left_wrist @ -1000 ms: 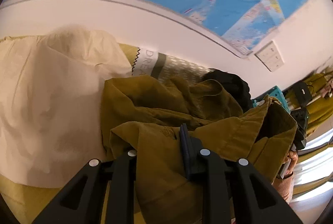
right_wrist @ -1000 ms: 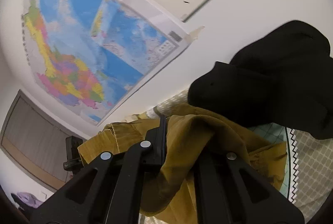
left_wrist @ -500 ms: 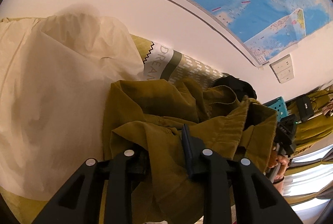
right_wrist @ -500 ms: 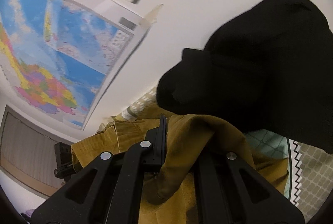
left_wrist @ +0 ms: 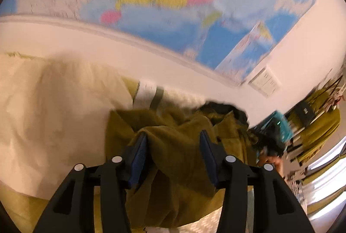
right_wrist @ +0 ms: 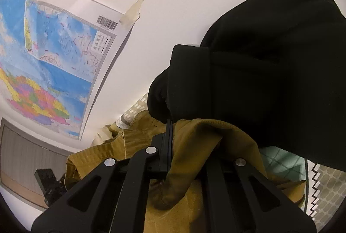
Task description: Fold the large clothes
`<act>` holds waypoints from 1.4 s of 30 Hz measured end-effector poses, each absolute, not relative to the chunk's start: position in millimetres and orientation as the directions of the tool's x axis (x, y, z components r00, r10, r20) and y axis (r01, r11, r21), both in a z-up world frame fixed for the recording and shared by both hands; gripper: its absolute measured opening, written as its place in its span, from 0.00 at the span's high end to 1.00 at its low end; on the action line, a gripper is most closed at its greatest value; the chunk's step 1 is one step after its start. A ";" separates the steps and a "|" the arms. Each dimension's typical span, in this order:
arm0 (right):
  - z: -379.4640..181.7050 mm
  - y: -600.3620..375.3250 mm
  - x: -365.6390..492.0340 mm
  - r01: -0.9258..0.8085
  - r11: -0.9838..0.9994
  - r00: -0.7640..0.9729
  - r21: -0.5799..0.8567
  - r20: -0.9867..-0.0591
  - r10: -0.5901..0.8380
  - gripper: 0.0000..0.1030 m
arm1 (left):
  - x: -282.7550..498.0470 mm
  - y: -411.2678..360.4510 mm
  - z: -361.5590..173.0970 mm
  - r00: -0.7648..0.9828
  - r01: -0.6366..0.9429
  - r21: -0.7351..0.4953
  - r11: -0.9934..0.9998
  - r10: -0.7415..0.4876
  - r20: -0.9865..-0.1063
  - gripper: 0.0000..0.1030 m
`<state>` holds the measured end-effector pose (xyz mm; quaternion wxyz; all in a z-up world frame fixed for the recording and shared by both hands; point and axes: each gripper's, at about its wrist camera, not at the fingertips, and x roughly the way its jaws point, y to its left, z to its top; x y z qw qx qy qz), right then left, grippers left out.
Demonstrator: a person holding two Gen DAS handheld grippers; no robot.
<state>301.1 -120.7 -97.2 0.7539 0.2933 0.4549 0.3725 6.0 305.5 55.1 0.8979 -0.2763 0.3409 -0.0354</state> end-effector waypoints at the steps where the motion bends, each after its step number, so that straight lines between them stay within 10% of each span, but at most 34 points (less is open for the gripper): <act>1: -96.9 -120.5 301.6 -0.291 0.551 0.310 0.782 -0.467 0.828 0.95 | 1.2 304.7 60.7 0.780 -0.112 -0.515 0.850 -0.246 -0.575 0.47; 9: -83.6 -117.3 299.0 -0.324 0.544 0.334 0.774 -0.445 0.831 0.95 | 34.7 235.2 42.1 0.672 0.059 -0.307 0.950 -0.265 -0.691 0.42; 16: -83.2 -102.4 312.5 -0.305 0.571 0.327 0.763 -0.479 0.815 0.94 | 98.6 238.7 -20.9 0.562 -0.098 -0.170 0.981 -0.087 -0.823 0.46; 19: -77.0 -103.9 306.3 -0.325 0.575 0.319 0.751 -0.485 0.814 0.72 | 107.2 258.5 -36.1 0.544 -0.143 -0.235 0.961 -0.122 -0.830 0.52; 21: -60.1 -111.1 287.4 -0.382 0.570 0.339 0.727 -0.463 0.819 0.32 | 108.1 267.7 -39.3 0.542 -0.158 -0.263 0.952 -0.139 -0.829 0.57; 22: -50.5 -115.6 276.4 -0.415 0.584 0.369 0.698 -0.457 0.809 0.31 | 108.1 271.1 -40.0 0.543 -0.161 -0.285 0.945 -0.157 -0.825 0.57; 27: -14.7 -135.3 212.3 -0.598 0.584 0.442 0.549 -0.383 0.812 0.33 | 107.0 270.7 -42.9 0.537 -0.174 -0.290 0.941 -0.156 -0.829 0.57; 34: -53.6 -43.5 210.3 -0.676 0.675 0.407 0.294 -0.616 0.675 0.48 | 113.1 255.4 -40.7 0.529 -0.180 -0.207 0.962 -0.083 -0.845 0.51; 38: -93.7 -57.2 270.2 -0.515 0.727 0.368 0.454 -0.649 0.666 0.85 | 111.2 261.6 -41.1 0.536 -0.169 -0.243 0.955 -0.117 -0.836 0.51; 42: -104.9 -83.5 275.1 -0.448 0.663 0.317 0.599 -0.587 0.745 0.81 | 87.0 271.8 -26.7 0.585 -0.159 -0.292 0.943 -0.149 -0.798 0.44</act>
